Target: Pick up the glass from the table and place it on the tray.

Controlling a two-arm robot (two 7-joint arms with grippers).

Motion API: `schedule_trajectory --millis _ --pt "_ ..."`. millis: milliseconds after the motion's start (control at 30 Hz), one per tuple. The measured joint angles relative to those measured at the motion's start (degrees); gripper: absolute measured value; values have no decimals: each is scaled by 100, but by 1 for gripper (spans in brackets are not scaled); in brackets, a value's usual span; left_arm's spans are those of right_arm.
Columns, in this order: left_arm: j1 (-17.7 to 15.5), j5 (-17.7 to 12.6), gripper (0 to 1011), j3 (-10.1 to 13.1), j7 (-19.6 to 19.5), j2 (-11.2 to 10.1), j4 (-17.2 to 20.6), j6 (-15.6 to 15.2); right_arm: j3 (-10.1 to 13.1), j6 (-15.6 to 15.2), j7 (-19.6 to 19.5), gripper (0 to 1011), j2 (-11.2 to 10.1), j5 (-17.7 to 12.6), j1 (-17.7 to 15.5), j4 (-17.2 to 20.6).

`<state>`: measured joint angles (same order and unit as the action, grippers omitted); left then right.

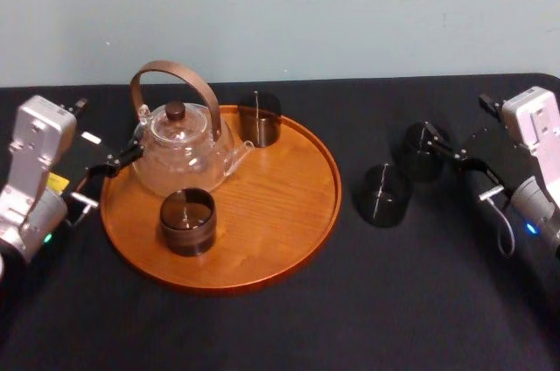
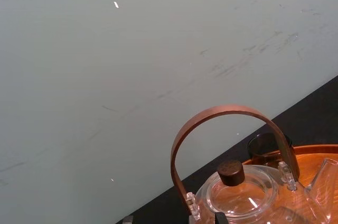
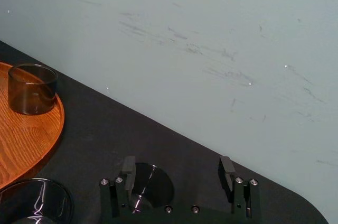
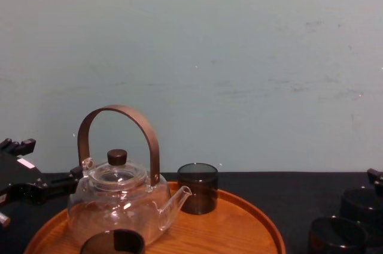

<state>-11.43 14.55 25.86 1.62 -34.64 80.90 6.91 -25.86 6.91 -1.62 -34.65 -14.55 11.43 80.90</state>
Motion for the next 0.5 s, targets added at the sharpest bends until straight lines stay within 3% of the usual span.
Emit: schedule_trajectory --millis 500 --pt "0 0 1001 0 0 0 0 0 0 0 0 1002 1 0 0 0"
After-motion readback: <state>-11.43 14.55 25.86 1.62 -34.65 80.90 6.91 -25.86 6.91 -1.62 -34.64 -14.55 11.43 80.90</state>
